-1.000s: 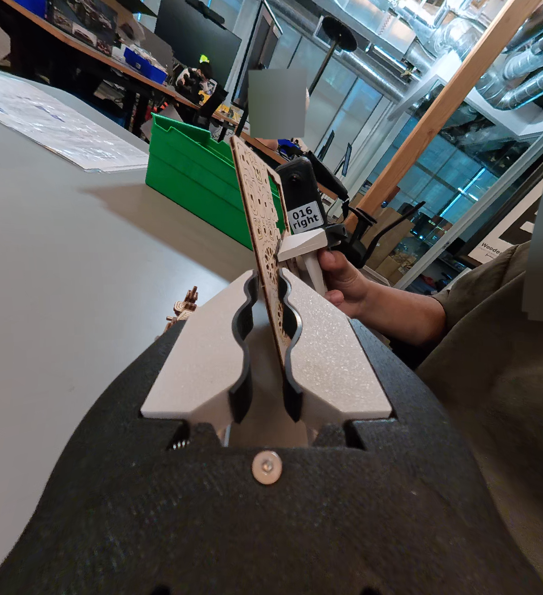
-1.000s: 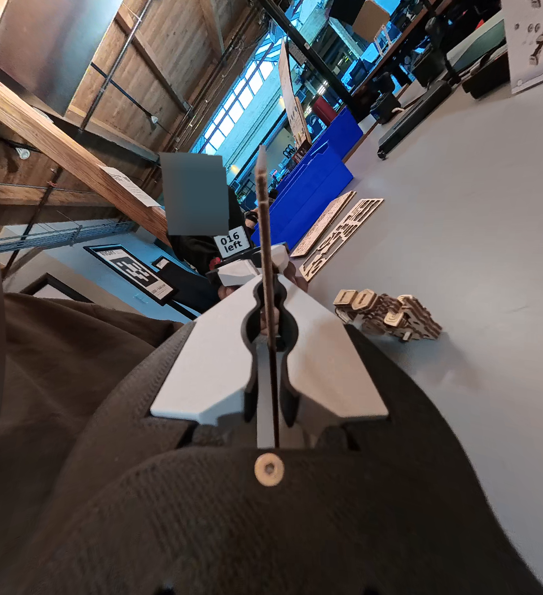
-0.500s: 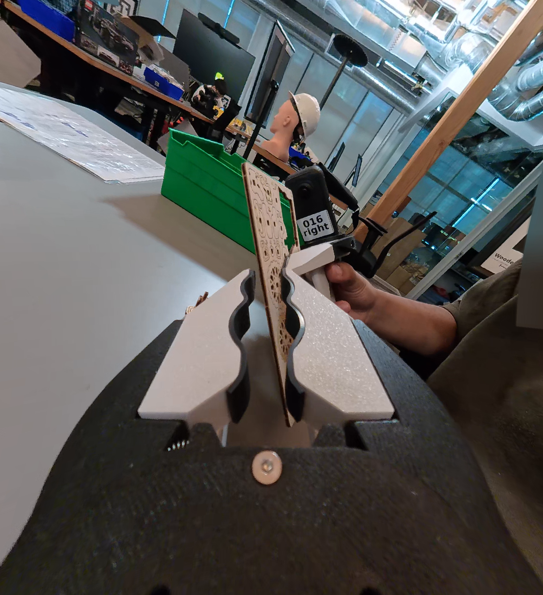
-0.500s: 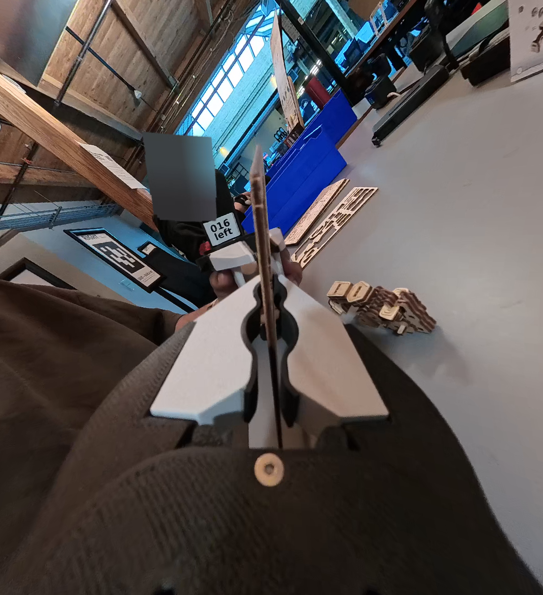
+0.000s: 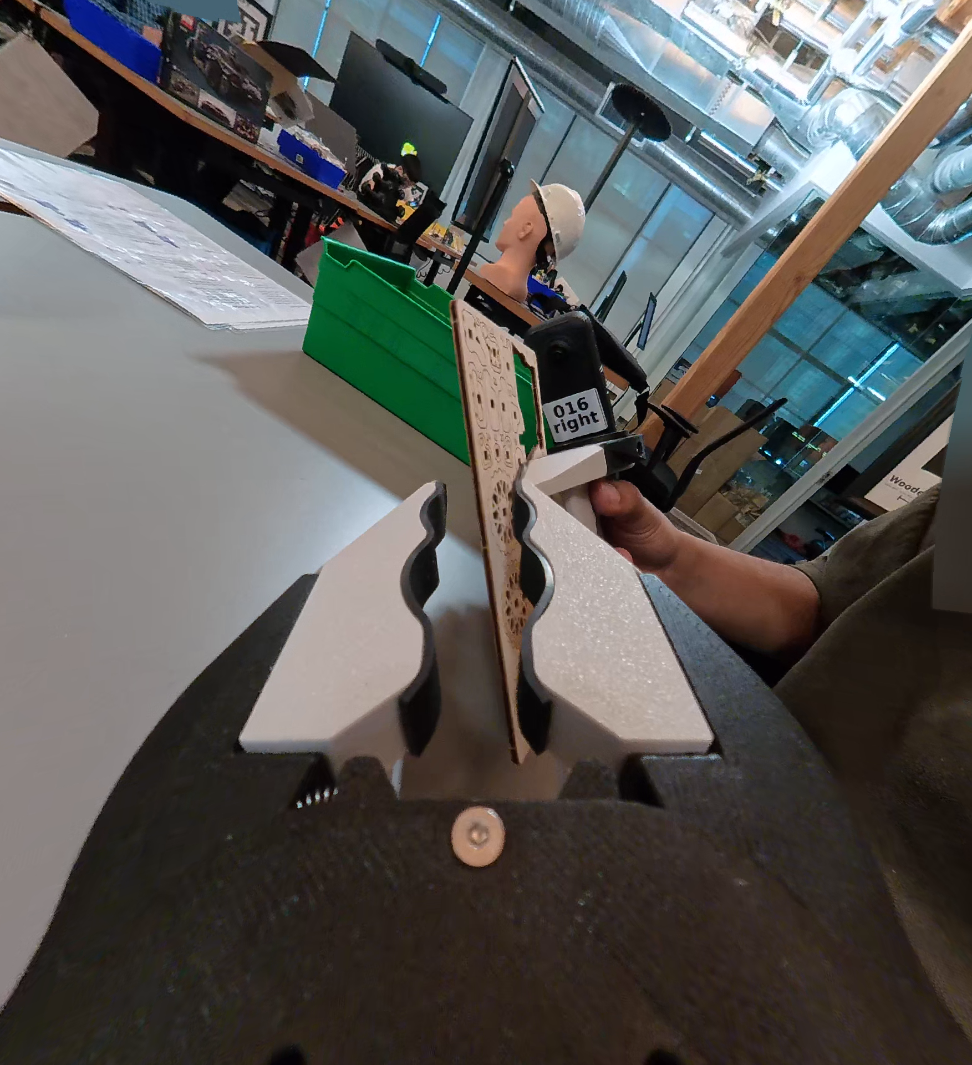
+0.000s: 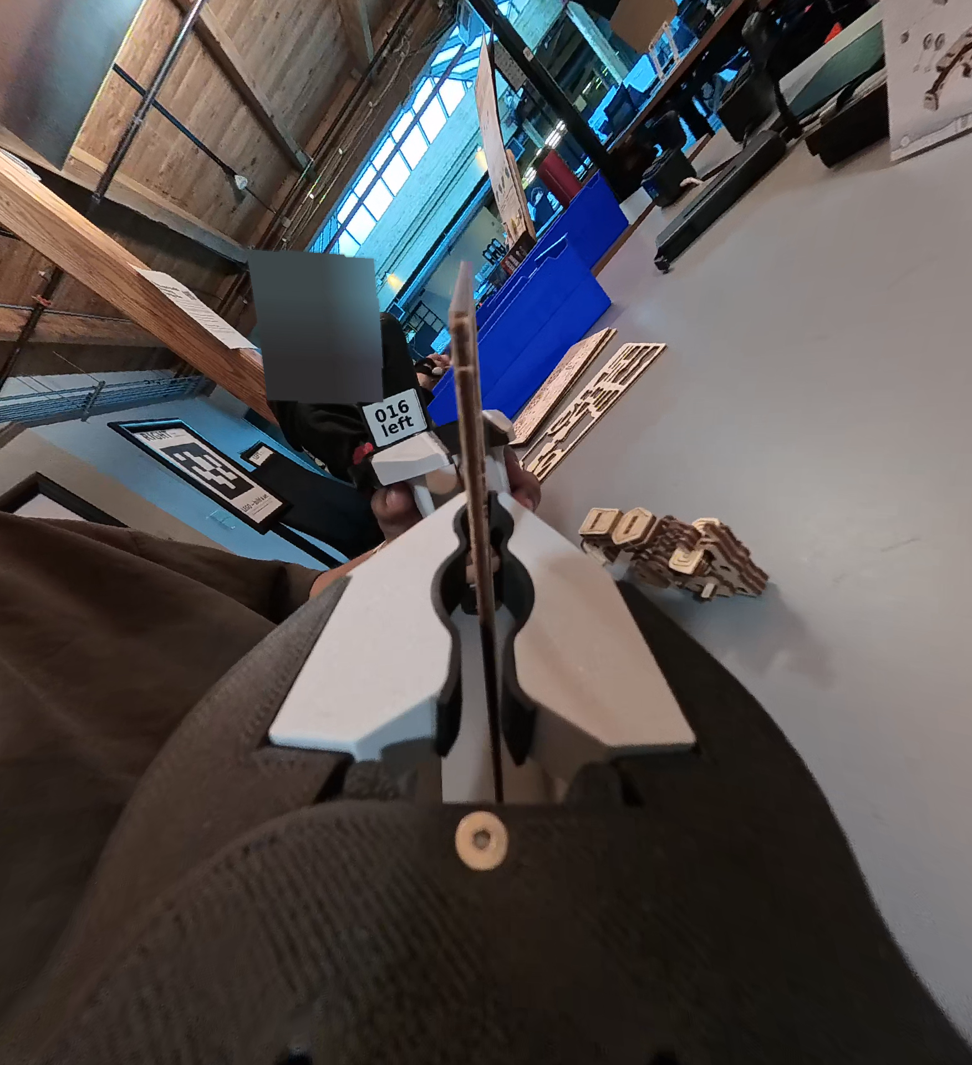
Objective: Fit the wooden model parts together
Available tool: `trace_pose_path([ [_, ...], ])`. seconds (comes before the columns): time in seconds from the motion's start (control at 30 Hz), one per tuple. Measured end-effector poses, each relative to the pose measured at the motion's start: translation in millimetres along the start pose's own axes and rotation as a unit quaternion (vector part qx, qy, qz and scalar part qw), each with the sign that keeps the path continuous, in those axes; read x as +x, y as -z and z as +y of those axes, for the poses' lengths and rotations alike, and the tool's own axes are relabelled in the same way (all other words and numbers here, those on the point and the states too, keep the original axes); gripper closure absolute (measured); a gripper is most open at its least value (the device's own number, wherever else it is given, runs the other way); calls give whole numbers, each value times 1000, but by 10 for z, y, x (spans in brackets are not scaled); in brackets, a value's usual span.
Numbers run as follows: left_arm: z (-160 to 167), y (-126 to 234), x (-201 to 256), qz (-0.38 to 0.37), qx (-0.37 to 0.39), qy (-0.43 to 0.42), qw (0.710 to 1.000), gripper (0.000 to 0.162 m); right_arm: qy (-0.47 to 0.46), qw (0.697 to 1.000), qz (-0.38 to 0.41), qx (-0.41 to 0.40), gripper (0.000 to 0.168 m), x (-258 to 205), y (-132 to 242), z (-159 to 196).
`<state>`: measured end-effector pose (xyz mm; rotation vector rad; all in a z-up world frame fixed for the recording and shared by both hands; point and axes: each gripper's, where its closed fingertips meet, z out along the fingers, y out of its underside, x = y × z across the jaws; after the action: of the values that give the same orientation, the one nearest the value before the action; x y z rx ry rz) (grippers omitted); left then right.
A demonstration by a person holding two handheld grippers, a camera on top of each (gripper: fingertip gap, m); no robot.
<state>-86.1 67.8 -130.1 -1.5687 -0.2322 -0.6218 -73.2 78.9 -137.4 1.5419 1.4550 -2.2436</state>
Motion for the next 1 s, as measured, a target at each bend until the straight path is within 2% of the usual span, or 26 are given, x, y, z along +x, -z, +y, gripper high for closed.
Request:
trace_pose_path([
  [0.03,2,0,2,1,0,1,1000,139,1,1000,3,4,167,9,7,-13],
  [0.53,14,3,-39,-4,-3,15,1000,145,7,1000,11,10,167,27,28,-40],
  [1.0,28,-27,-53,13,-3,82,997,143,14,1000,14,-2,167,24,-11,14],
])
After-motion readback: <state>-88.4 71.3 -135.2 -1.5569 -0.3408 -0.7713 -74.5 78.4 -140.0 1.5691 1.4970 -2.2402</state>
